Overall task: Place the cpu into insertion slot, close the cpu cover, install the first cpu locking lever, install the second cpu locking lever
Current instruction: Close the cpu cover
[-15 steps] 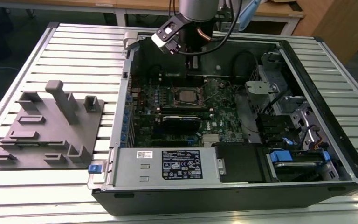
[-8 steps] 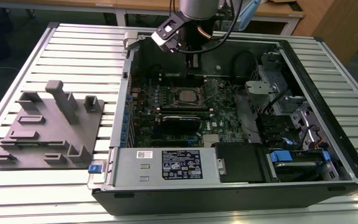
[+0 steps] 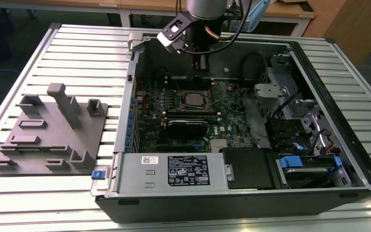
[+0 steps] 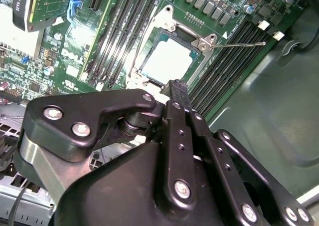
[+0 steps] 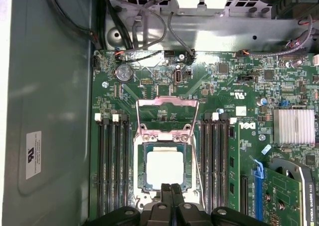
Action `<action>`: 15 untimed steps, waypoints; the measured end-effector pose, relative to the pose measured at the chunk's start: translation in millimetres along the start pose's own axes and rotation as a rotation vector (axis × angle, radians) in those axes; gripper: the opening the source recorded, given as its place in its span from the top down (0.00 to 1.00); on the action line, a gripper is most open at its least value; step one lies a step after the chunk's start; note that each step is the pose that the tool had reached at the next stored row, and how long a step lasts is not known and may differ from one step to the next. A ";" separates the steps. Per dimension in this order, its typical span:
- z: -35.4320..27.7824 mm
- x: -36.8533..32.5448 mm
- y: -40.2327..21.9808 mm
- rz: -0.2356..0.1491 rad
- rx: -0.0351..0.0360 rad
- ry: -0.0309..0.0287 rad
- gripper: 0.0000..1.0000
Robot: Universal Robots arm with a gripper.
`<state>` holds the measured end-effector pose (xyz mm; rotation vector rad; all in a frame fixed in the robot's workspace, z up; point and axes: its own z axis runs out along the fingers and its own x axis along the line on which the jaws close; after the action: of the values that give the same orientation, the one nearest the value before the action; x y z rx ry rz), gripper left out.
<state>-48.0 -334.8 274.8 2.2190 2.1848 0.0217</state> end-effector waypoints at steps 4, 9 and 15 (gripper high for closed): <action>0.1 0.0 1.2 0.000 0.0000 0.0000 0.90; 0.6 0.1 3.9 0.000 0.0000 0.0001 0.90; 0.6 0.1 4.1 0.000 -0.0001 0.0001 0.90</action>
<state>-43.9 -334.8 274.3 2.2189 2.1849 0.0218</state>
